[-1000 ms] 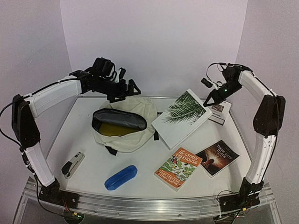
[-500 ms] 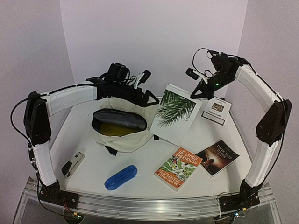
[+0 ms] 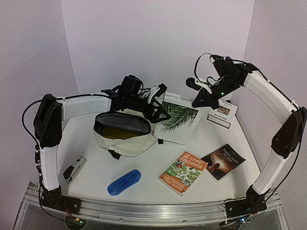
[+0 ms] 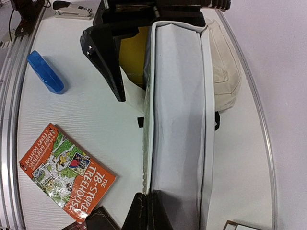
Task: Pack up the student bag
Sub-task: Pick up the book from the center of the board.
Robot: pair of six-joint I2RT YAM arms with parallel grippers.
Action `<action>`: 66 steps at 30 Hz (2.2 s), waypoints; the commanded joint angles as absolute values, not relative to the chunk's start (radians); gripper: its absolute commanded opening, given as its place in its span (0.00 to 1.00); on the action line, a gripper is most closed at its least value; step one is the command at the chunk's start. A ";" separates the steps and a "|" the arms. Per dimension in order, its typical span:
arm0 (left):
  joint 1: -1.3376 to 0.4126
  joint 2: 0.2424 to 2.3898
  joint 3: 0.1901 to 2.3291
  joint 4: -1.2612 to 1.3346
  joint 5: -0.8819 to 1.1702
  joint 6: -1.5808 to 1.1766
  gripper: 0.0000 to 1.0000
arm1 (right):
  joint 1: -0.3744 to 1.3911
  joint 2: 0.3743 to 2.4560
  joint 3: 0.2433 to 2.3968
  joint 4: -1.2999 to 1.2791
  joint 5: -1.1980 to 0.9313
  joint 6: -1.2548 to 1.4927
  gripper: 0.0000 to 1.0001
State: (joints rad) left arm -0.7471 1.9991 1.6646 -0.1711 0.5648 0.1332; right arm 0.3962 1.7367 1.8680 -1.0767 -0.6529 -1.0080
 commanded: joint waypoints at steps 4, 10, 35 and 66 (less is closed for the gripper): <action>-0.806 2.019 1.734 -0.202 0.556 0.290 0.95 | 0.401 1.679 1.842 -1.016 -0.649 -1.077 0.00; -0.824 1.972 1.692 -0.146 0.521 0.259 0.61 | 0.401 1.678 1.837 -0.969 -0.653 -1.039 0.00; -0.727 1.656 1.616 0.006 0.628 -0.244 0.33 | 0.221 1.732 2.101 -1.046 -1.036 -0.725 0.98; -0.729 1.570 1.376 0.351 0.660 -0.647 0.42 | 0.355 1.850 2.155 -0.806 -1.360 -0.106 0.19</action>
